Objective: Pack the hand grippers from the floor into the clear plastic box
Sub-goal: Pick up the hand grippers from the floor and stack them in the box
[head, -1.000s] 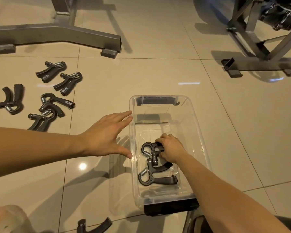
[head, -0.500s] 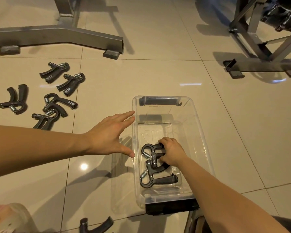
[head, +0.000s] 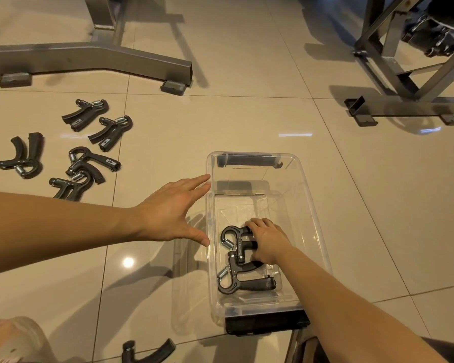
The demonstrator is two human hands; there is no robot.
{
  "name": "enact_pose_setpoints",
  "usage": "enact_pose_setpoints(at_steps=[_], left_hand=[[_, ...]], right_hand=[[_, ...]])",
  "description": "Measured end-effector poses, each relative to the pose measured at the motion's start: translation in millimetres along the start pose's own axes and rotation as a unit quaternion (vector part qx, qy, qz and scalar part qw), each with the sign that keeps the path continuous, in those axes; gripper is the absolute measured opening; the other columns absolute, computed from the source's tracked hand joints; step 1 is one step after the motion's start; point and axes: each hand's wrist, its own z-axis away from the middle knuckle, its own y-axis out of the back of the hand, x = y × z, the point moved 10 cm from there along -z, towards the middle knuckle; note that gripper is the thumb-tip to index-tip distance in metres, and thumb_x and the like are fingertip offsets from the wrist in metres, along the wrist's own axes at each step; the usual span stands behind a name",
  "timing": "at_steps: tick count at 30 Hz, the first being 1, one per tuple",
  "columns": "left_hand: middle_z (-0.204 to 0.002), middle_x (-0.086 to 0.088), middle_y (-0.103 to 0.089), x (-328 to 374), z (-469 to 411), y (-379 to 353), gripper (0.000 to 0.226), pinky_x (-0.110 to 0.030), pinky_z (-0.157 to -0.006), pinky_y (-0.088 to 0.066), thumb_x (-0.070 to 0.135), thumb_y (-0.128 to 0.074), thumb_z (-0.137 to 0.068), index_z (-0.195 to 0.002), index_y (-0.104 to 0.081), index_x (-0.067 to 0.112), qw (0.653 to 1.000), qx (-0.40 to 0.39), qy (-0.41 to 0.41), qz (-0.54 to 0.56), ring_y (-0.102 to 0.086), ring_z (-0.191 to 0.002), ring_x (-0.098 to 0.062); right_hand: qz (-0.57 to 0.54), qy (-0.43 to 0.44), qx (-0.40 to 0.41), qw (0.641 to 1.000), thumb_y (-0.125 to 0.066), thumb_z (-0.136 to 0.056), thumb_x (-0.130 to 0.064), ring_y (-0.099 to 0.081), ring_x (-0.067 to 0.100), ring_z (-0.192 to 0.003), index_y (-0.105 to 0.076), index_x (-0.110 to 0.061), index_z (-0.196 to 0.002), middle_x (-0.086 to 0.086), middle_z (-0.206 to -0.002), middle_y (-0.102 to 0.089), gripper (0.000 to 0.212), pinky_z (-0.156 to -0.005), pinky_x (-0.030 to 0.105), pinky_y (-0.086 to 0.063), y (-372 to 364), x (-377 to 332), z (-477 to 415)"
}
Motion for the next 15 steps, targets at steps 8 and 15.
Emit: enact_pose_setpoints(at_steps=[8,15], left_hand=[[-0.170,0.003,-0.001,7,6,5,0.128,-0.037,-0.123,-0.016,0.087,-0.063,-0.065,-0.162,-0.010,0.021,0.999,-0.014,0.011,-0.031,-0.009,-0.154,-0.018],[-0.168,0.004,-0.012,11,48,18,0.112,-0.036,-0.122,-0.017,0.075,-0.069,-0.073,-0.160,-0.017,0.028,0.998,-0.016,0.025,-0.050,-0.015,-0.153,-0.018]], right_hand=[[-0.066,-0.036,0.034,0.997,-0.084,-0.077,-0.030,-0.035,0.025,-0.143,-0.028,-0.019,-0.156,0.000,-0.158,-0.036,0.098,-0.115,0.044,-0.036,29,1,20],[-0.245,-0.053,0.146,0.957,-0.081,-0.081,-0.019,-0.055,0.026,-0.126,-0.046,-0.018,-0.147,0.006,-0.145,-0.053,0.074,-0.100,0.033,-0.045,116,-21,49]])
